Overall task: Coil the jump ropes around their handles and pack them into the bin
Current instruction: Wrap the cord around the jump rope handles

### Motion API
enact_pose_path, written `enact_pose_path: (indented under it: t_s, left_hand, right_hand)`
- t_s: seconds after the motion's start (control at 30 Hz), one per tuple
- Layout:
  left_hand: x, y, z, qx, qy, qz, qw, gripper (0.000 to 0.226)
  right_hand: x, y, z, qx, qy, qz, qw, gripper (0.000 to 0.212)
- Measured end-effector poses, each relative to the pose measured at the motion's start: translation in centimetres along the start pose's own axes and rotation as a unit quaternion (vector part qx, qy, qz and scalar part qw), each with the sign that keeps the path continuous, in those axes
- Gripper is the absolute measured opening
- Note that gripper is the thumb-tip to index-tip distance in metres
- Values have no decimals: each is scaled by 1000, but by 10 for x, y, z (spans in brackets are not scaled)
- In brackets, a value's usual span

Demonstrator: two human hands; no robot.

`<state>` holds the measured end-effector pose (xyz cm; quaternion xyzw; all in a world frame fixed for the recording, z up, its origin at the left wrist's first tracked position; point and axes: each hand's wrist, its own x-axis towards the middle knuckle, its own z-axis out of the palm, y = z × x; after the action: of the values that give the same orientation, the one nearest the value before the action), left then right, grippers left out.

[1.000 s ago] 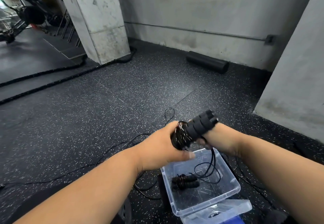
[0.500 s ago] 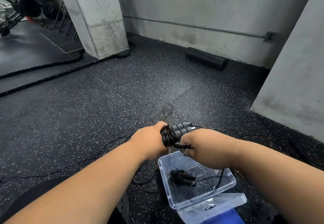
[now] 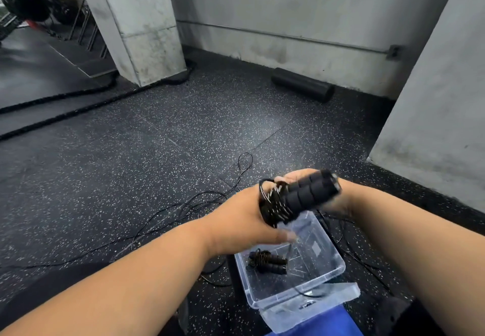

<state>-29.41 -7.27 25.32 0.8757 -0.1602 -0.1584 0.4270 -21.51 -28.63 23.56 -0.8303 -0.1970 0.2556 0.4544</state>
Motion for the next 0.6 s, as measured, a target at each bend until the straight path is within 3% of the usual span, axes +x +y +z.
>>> enact_pose_path:
  t_s: [0.03,0.1,0.17,0.23,0.33,0.47,0.6]
  left_hand:
    - [2,-2,-5,-24,20,-11,999,47]
    - [8,-11,-14,-83,84,-32,993,48]
    - [14,-24,-21,-134,142,-69,978,79]
    - [19,-36,-22,-155,174,-89,968,104]
    - [23,-45,-30,-43,213,-103,971,74]
    - [20,-48,-36,262,99,-133,951,64]
    - [13,-37,-16,313,-35,-37,948,67]
  right_hand:
    - [0,3,3,-25,15,2,1000,12]
    - [2,-1,13,-51,41,0,998,31]
    - [3,-8,24,-25,50,10,998,42]
    - [3,-13,34,-93,46,10,995,40]
    - [-7,-26,47,-250,15,-3,968,29]
    - [-22,-53,42,-383,18,-54,922,30]
    - [-28,-60,21,-344,9,-65,937,30]
